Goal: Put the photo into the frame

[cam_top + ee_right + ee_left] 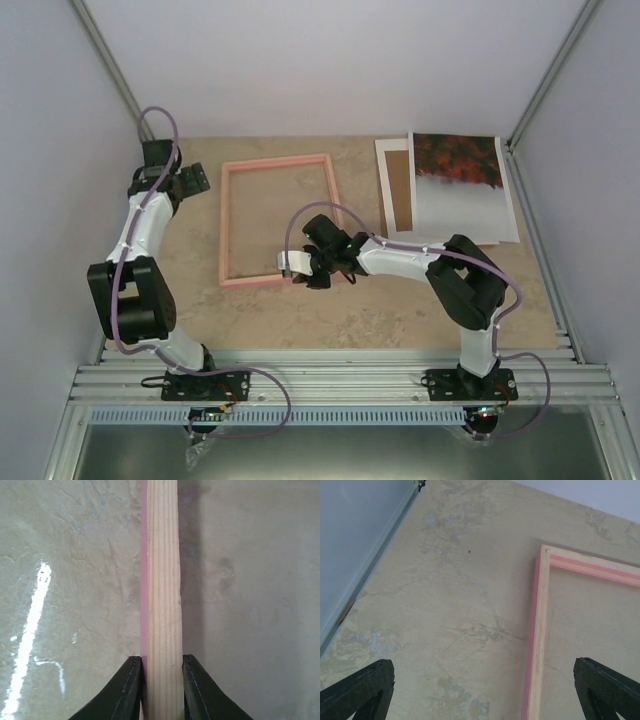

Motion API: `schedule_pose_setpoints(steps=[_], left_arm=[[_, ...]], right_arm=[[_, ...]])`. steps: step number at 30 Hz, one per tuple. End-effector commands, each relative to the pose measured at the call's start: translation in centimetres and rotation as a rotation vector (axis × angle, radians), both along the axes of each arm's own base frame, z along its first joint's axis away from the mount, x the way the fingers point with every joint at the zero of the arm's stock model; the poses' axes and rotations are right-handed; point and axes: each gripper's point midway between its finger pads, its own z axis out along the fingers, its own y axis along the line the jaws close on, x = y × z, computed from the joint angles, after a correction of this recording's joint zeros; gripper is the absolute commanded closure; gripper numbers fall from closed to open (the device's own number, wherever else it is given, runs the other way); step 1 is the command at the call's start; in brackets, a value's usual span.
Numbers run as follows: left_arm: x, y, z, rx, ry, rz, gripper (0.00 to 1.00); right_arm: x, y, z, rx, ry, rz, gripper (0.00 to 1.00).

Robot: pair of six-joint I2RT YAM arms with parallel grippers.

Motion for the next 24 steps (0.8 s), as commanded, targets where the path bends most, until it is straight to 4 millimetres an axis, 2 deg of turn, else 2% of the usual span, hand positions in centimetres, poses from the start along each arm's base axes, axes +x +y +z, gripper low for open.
schedule_pose_setpoints(steps=[1, 6, 9, 12, 14, 15, 18, 20, 22, 24], left_arm=[[0.0, -0.6, -1.1, -0.018, 0.010, -0.037, 0.01], [0.9, -1.8, -3.8, -0.078, 0.071, -0.087, 0.01], [1.4, -2.5, -5.6, -0.111, 0.117, -0.126, 0.01], [1.8, -3.2, -7.3, -0.141, 0.148, -0.169, 0.01], [2.1, -3.6, -8.4, -0.156, 0.170, -0.194, 0.01], [2.2, -4.0, -9.1, -0.157, 0.185, -0.209, 0.02], [2.5, -4.5, -11.0, -0.135, 0.233, -0.227, 0.05], [2.6, -4.7, -12.1, -0.132, 0.256, -0.236, 0.08], [2.6, -4.7, -13.2, -0.121, 0.281, -0.239, 0.11], [2.6, -4.8, -14.0, -0.114, 0.297, -0.241, 0.12]], right_arm=[[-1.1, 1.0, 0.6, 0.021, 0.123, -0.038, 0.95], [-2.0, 1.1, 0.6, 0.015, 0.233, -0.071, 0.41], [-0.9, 1.1, 1.6, 0.018, 0.243, -0.107, 0.27], [2.8, -0.2, 3.3, 0.053, 0.311, -0.206, 0.23], [6.5, -1.7, 3.8, 0.076, 0.364, -0.307, 0.23], [9.3, -2.9, 3.9, 0.094, 0.388, -0.379, 0.23], [14.6, -5.7, 3.3, 0.134, 0.472, -0.556, 0.24], [17.6, -7.5, 2.5, 0.155, 0.520, -0.670, 0.28], [19.8, -9.0, 1.7, 0.174, 0.555, -0.758, 0.30], [21.1, -10.0, 0.6, 0.175, 0.565, -0.806, 0.32]])
